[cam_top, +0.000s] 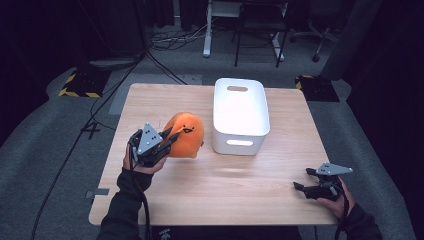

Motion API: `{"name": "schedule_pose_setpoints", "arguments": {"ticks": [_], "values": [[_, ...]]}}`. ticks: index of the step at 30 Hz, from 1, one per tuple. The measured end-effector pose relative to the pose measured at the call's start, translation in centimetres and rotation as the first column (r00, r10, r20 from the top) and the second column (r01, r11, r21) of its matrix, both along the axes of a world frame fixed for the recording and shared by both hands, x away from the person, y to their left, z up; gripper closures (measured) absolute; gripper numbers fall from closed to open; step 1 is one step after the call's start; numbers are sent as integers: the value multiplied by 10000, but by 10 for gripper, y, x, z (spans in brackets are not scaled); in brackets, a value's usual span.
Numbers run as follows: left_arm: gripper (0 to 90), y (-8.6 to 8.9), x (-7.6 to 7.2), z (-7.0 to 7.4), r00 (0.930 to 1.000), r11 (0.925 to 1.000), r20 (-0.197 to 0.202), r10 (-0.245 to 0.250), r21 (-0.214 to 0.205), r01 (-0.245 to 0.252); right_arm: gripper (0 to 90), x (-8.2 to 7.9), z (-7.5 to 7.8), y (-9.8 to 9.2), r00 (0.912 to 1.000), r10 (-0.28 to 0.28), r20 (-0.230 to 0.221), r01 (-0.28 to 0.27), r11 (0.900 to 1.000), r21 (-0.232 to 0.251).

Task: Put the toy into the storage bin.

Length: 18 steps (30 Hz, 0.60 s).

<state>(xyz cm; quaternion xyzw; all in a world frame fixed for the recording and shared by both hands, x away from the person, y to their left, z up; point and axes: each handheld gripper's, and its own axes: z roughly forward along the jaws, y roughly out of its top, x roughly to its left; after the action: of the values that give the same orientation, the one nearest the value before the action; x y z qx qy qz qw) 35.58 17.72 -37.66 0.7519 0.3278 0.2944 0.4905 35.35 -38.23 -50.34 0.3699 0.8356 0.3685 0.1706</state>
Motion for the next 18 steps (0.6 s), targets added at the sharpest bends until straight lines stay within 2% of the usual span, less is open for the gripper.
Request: {"name": "schedule_pose_setpoints", "arguments": {"ticks": [1, 5, 10, 18], "values": [[759, 1, 2, 1, 10000, 9998, 33, 12, 200, -13, 167, 0, 0, 0, 10000, 16, -10, -16, 10000, -15], [759, 0, 13, 4, 9999, 10000, -99, 58, -19, -59, 166, 0, 0, 0, 10000, 9, -5, -9, 10000, -8], [759, -2, 24, 10, 9996, 9999, -267, 97, 123, -93, 167, 0, 0, 0, 10000, 15, 0, -15, 10000, -15], [759, -7, 43, 22, 9996, 9999, -248, 122, -97, -125, 166, 0, 0, 0, 10000, 14, 10, -14, 10000, -10]]}}
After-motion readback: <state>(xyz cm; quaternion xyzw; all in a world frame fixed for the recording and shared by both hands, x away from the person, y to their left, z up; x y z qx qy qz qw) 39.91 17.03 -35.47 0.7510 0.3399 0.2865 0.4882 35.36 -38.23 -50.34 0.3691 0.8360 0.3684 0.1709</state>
